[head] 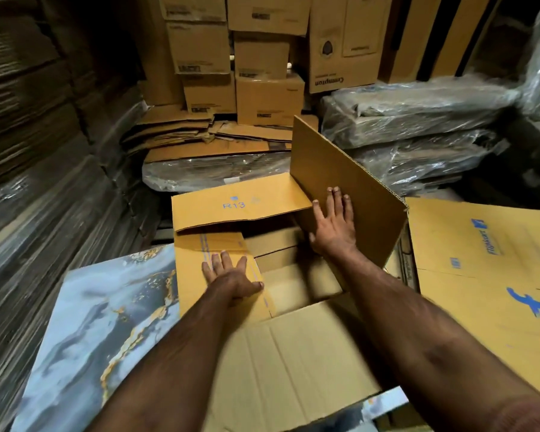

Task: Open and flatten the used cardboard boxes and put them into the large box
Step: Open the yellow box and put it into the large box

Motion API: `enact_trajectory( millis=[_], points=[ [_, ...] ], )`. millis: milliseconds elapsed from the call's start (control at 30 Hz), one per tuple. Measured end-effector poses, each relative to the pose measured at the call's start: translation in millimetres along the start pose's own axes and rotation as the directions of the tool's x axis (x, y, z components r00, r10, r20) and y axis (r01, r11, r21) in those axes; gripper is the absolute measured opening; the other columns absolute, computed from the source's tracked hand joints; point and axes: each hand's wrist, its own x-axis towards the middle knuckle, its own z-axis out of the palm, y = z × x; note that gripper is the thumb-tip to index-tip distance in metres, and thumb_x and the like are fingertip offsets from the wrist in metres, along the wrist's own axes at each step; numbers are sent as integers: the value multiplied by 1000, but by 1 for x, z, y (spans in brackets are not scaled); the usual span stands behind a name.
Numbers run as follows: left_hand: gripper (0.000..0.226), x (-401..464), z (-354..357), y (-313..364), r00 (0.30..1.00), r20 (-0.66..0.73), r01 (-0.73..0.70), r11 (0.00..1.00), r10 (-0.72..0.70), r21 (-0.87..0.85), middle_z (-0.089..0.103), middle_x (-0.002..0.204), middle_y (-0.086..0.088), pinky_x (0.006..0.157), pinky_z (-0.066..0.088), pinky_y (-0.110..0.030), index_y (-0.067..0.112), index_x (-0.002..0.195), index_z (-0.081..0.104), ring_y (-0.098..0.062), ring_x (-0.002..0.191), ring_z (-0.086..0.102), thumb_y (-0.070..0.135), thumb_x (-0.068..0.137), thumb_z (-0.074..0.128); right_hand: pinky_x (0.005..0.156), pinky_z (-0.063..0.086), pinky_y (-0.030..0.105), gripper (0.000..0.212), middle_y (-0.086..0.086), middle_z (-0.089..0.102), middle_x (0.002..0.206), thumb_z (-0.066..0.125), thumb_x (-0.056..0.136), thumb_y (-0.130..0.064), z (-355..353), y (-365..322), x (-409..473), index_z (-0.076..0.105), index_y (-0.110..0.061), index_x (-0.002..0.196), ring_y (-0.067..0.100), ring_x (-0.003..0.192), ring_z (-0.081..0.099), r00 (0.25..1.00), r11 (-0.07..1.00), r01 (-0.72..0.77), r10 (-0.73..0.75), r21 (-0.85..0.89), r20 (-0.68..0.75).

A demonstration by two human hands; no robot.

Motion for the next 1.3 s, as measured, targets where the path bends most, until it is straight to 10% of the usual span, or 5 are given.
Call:
enact_trajectory(
  millis=[200,400,767,1100,1300],
  points=[
    [94,13,17,3,999,-25,41,997,-40,60,-22,161,-18,115,-13,-61,33,157,4,-39,147,-24,73,85,49,115,-21,51,86,24,-8,163,53,91,-48,15,-11,19,11,-15,157,39,149,-18,999,999,30,-30,13,10],
    [78,21,6,3,986,-142,76,991,-92,-109,-13,163,-20,116,-11,-59,33,153,21,-39,148,-20,68,88,47,106,34,45,49,15,33,145,52,94,-40,36,-70,16,44,-18,136,32,134,33,988,936,-12,-43,352,147],
    [106,53,-26,-103,909,-264,137,830,-321,-541,-9,161,-20,111,34,-48,20,157,9,-42,143,22,66,79,65,113,27,53,76,22,31,148,55,86,-27,-7,-157,55,19,-18,153,39,137,29,966,904,180,-236,389,101],
    [93,71,-1,-118,887,-398,-87,761,-235,-642,38,150,-19,100,45,-44,19,158,8,-36,131,46,53,89,59,122,13,52,92,27,-22,159,57,92,-43,-52,-233,159,-5,-26,158,43,150,-11,989,863,141,-141,486,-36],
    [86,75,1,-116,868,-456,-109,819,-198,-563,30,154,-16,101,41,-42,18,159,6,-36,132,42,51,93,52,115,12,68,83,11,-25,162,38,90,-72,-37,-244,225,5,-35,157,41,149,-15,899,929,15,-175,370,402]
  ],
)
